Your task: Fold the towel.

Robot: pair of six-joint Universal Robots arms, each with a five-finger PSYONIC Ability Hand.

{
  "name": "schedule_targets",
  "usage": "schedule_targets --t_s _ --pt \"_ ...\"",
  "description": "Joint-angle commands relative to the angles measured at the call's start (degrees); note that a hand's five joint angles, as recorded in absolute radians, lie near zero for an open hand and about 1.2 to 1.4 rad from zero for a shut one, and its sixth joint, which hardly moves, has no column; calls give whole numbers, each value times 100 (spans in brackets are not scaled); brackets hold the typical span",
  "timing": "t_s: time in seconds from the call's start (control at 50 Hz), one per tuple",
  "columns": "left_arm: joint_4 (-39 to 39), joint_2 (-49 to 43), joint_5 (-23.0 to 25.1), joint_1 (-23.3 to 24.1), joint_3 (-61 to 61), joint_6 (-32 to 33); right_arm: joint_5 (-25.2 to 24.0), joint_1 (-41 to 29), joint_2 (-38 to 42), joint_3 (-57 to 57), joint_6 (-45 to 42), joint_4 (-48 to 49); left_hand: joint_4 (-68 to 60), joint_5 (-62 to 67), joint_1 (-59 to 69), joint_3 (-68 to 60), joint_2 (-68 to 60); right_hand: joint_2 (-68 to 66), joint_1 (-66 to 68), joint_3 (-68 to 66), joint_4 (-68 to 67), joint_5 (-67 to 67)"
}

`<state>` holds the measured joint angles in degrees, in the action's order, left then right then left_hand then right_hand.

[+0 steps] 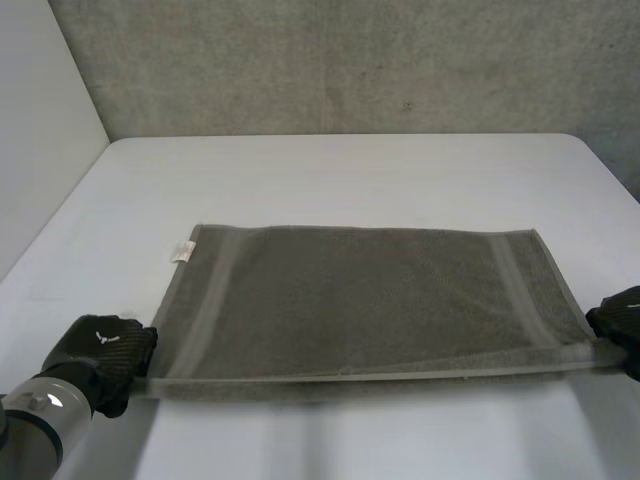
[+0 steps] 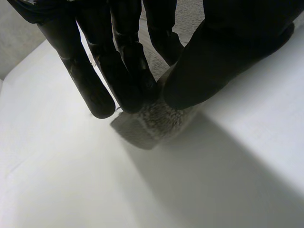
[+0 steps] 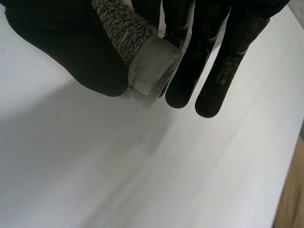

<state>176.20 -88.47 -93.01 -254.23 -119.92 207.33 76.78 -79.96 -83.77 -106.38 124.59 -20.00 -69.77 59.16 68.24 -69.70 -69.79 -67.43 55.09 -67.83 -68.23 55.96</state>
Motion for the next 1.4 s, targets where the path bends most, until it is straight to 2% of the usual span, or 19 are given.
schedule_targets --t_s 0.02,0.06,0.1,0.18,0.22,0.26,0.28,0.32,0.48,0.76,0.94,0.96,0.98,1.0,1.02,1.08,1.2,1.32,1.4 --pt "352 -134 116 14 363 141 -76 85 19 171 -111 84 -1023 1084 1176 -1030 -1021 -1257 2491 -1217 -1177 1404" --pt "582 -408 204 23 514 150 -41 33 106 258 -23 225 -1023 1084 1176 -1030 -1021 -1257 2491 -1217 -1177 1404" --pt "967 -1116 318 58 1020 176 47 -325 561 573 414 574 -1023 1084 1176 -1030 -1021 -1257 2491 -1217 -1177 1404" --pt "1214 -1784 328 180 1679 185 285 -767 1100 1076 847 822 -1023 1084 1176 -1030 -1021 -1257 2491 -1217 -1177 1404" --pt "1303 -2175 328 225 2043 185 496 -934 1337 1322 979 884 -1023 1084 1176 -1030 -1021 -1257 2491 -1217 -1177 1404" --pt "1390 -2883 328 234 2856 255 959 -1127 1739 1777 1058 954 -1023 1084 1176 -1030 -1021 -1257 2491 -1217 -1177 1404" --pt "1391 -2886 328 234 2860 255 961 -1127 1741 1779 1058 954 -1023 1084 1176 -1030 -1021 -1257 2491 -1217 -1177 1404" --pt "1417 -3525 328 242 3613 360 1259 -1241 2213 2286 1076 1085 -1023 1084 1176 -1030 -1021 -1257 2491 -1217 -1177 1404" --pt "1417 -4686 310 251 5213 440 1366 -1479 3190 3377 1102 1306 -1023 1084 1176 -1030 -1021 -1257 2491 -1217 -1177 1404" --pt "1610 -5628 310 348 6612 439 1735 -1655 4052 4397 1111 2114 -1023 1084 1176 -1030 -1021 -1257 2491 -1217 -1177 1404" --pt "1716 -5936 328 365 7062 431 1919 -1813 4492 4917 1076 2176 -1023 1084 1176 -1030 -1021 -1257 2491 -1217 -1177 1404" --pt "1716 -5954 328 374 7053 431 1954 -1857 4518 4969 1085 2176 -1023 1084 1176 -1030 -1021 702 532 742 782 -555" --pt "1716 -5954 328 374 7053 431 1981 -1900 4527 5004 1102 2211 -1023 1084 1176 -1030 -1021 3453 -2219 3493 3533 -3306" --pt "1716 -5971 328 409 7035 422 1981 -1901 4527 5005 1102 2211 840 -779 -687 833 842 3480 -2247 3520 3560 -3333" --pt "1716 -5980 319 453 7000 439 2007 -1927 4527 5022 1120 2289 5172 -5111 -5018 5164 5173 5743 -4509 5783 5823 -5596" --pt "1742 -5963 328 515 6895 440 2034 -1954 4405 5031 1146 2570 5977 -5916 -5824 5970 5979 5743 -4509 5783 5823 -5596" --pt "1839 -5804 310 524 6754 396 2034 -1962 3729 4882 1531 3028 5977 -5916 -5824 5970 5979 5743 -4509 5783 5823 -5596" --pt "1839 -5031 301 524 6148 369 1911 -1910 3068 4530 2104 3055 5977 -5916 -5824 5970 5979 5743 -4509 5783 5823 -5596" --pt "1839 -4164 275 524 5272 326 1552 -1901 2420 3908 2368 2915 5977 -5916 -5824 5970 5979 5743 -4509 5783 5823 -5596"
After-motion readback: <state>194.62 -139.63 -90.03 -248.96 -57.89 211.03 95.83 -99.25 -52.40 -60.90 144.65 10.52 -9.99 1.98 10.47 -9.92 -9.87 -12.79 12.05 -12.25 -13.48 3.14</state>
